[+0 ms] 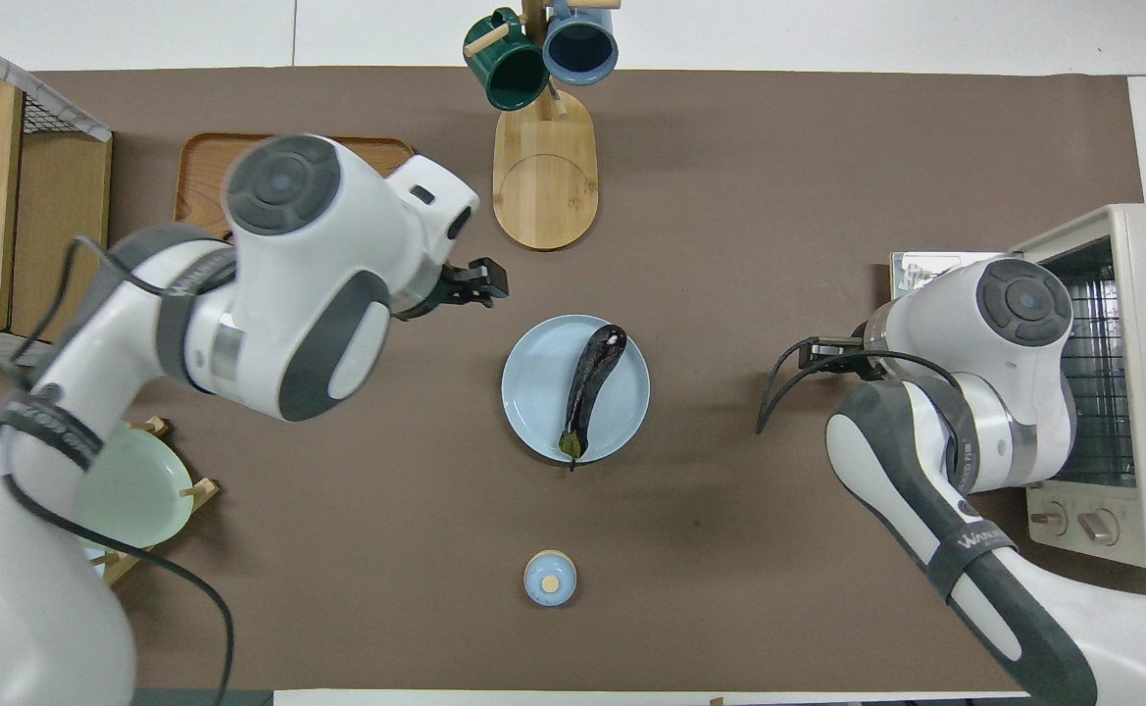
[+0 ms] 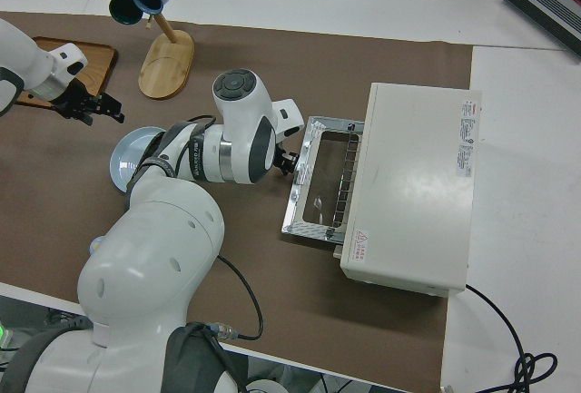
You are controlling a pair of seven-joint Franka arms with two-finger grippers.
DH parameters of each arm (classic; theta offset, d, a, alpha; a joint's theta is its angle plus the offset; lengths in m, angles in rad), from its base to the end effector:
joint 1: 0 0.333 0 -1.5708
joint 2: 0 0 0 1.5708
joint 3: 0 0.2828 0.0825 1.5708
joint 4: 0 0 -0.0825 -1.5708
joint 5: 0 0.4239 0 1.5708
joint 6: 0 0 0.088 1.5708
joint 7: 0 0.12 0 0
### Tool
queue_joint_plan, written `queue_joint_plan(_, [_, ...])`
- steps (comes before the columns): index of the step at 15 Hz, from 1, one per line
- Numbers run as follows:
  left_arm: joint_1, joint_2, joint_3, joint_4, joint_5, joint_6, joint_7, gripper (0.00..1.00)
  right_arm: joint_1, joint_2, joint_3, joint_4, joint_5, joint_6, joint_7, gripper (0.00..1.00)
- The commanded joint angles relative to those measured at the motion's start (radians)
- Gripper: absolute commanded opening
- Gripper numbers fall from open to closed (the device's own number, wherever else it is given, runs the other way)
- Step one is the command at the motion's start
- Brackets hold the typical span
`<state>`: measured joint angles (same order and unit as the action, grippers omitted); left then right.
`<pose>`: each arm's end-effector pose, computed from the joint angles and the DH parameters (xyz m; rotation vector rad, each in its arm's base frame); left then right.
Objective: Put eggplant into oven
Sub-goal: 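Withdraw the left gripper while the right gripper moves toward the plate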
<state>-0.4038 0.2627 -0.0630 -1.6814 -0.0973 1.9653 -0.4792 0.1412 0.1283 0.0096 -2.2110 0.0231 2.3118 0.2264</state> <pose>0.5947 -0.3054 0.3896 3.0356 0.0777 -0.0447 0.5583 0.0856 0.2452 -3.1254 0.1431 0.0476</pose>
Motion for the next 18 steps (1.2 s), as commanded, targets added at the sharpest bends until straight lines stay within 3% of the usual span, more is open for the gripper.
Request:
queue_joint_plan(1, [0.107,-0.022,-0.009,0.081,0.005,-0.149,0.108,1.0,0.029,-0.012,0.012,0.051,0.014,-0.044,-0.085,1.0])
queue_joint_plan(5, [0.252,-0.062,-0.003,0.12,0.007,-0.261,0.313,1.0,0.17,0.01,0.01,0.143,0.015,-0.1,0.068,1.0])
queue_joint_plan(7, [0.321,-0.088,-0.003,0.12,0.013,-0.301,0.398,1.0,0.277,0.054,0.013,0.242,0.012,-0.127,0.192,1.0])
queue_joint_plan(10, [0.368,-0.123,-0.003,0.118,0.018,-0.348,0.404,1.0,0.431,0.262,0.012,0.561,-0.017,-0.257,0.449,1.0])
queue_joint_plan(11, [0.376,-0.141,-0.003,0.12,0.018,-0.367,0.404,1.0,0.452,0.334,0.013,0.644,-0.022,-0.238,0.506,1.0])
queue_joint_plan(13, [0.391,-0.18,-0.003,0.12,0.022,-0.416,0.413,1.0,0.524,0.395,0.013,0.671,-0.023,-0.136,0.571,1.0])
queue_joint_plan(18, [0.393,-0.289,-0.006,0.073,0.053,-0.477,0.462,1.0,0.588,0.402,0.012,0.541,-0.078,-0.006,0.576,1.0])
